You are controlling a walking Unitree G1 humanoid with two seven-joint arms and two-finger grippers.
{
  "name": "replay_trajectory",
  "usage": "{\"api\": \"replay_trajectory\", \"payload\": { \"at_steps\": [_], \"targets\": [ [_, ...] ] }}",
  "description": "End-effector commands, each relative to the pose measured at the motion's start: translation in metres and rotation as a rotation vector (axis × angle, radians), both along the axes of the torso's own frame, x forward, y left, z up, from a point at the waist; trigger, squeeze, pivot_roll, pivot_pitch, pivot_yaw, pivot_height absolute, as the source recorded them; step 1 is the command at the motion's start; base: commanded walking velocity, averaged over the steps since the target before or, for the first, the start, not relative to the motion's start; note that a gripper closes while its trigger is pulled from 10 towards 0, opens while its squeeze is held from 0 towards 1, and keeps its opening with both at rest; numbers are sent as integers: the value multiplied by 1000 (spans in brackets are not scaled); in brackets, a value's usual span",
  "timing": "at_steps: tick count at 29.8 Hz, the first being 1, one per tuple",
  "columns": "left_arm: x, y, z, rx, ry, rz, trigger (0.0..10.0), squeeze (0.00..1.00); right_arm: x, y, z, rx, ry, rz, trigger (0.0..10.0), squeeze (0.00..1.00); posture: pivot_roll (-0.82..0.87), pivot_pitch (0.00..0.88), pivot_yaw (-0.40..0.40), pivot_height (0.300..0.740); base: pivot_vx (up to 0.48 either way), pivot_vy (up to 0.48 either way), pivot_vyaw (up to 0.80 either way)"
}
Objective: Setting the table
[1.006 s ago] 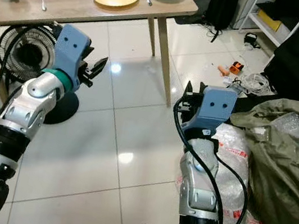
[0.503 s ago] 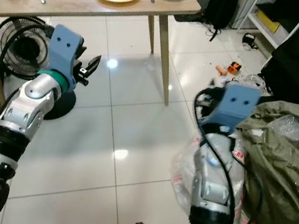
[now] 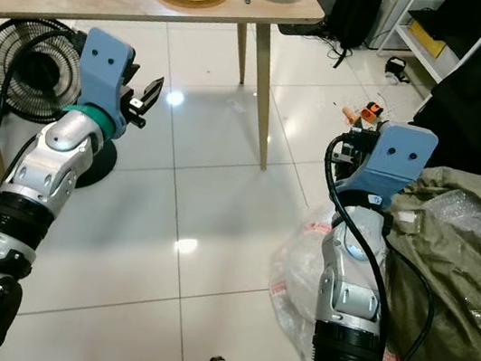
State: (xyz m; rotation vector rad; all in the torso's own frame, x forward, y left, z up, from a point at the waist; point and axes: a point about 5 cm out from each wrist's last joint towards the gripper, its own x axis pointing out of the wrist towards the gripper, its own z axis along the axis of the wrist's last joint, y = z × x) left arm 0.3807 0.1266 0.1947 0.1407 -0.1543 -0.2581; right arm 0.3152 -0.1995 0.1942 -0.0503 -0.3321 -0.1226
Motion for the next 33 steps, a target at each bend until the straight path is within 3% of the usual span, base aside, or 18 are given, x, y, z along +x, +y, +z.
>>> {"api": "replay_trajectory", "payload": {
  "at_steps": [1,3,10,25,33],
  "targets": [
    [-1,2,-4,-3,2,11,10000,0,-3,8,-3,-27,4,84,10000,0,93,0,49,740,0,0,0],
    [-3,1,-7,-6,-2,14,10000,0,-7,23,-5,-72,16,214,10000,0,93,0,41,740,0,0,0],
    [-9,5,-15,-21,1,43,10000,0,-9,33,-12,-136,64,334,10000,0,101,0,22,740,0,0,0],
    [-7,5,-13,-20,-11,56,10000,0,-6,26,-7,-98,40,291,10000,0,100,0,20,740,0,0,0],
    [-6,3,-10,-23,-20,52,10000,0,-6,20,-6,-66,30,230,10000,0,97,0,27,740,378,0,0]
  ]
}}
